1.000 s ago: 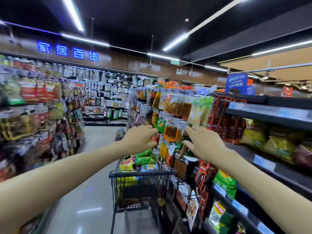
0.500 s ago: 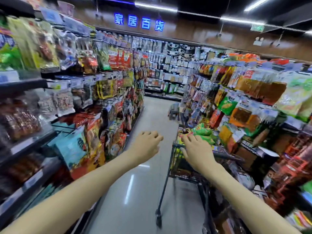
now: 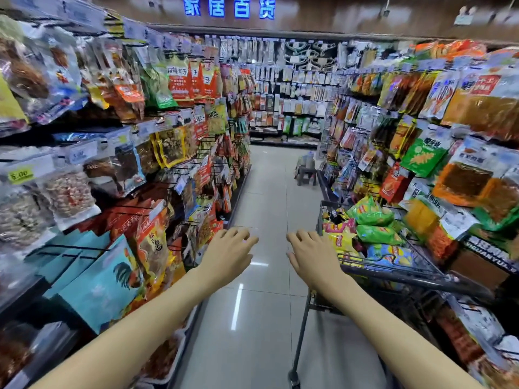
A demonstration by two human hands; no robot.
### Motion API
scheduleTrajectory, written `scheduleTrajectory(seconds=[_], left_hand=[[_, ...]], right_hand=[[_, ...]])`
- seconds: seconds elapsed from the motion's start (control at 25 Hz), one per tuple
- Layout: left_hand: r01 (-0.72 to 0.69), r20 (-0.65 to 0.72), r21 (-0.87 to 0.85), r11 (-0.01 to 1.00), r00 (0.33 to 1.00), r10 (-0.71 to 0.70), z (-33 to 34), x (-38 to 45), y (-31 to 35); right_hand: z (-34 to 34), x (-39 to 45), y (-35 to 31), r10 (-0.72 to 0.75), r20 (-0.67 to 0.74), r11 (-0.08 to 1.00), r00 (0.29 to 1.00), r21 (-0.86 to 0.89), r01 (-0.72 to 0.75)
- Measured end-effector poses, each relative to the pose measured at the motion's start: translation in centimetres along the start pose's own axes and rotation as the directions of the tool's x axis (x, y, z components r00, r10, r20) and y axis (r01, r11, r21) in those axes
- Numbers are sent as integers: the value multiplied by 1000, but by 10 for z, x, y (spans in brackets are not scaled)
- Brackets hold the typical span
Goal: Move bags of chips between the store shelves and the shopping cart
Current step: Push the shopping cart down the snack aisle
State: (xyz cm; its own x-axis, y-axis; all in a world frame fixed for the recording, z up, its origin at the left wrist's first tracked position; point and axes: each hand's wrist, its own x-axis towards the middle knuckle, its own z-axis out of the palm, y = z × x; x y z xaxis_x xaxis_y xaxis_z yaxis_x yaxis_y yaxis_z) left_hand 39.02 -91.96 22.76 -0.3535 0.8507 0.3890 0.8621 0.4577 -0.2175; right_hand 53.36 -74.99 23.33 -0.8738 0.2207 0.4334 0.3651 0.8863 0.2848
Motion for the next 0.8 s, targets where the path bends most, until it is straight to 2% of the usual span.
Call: scheduleTrajectory(seconds=[0.36,0.64,0.8], left_hand=[[-29,63,-40,999,998,31,100,122,-53],[-204,39,-21,979,978,204,195,270,-127],[-311,68,-59,949,947,314,248,356,-160]], right_hand=[[112,113,20,-18,103,999,995,44,13],[200,234,49,105,197,990,975,75,-122],[240,293,78,253,256,955,933,88,-283]])
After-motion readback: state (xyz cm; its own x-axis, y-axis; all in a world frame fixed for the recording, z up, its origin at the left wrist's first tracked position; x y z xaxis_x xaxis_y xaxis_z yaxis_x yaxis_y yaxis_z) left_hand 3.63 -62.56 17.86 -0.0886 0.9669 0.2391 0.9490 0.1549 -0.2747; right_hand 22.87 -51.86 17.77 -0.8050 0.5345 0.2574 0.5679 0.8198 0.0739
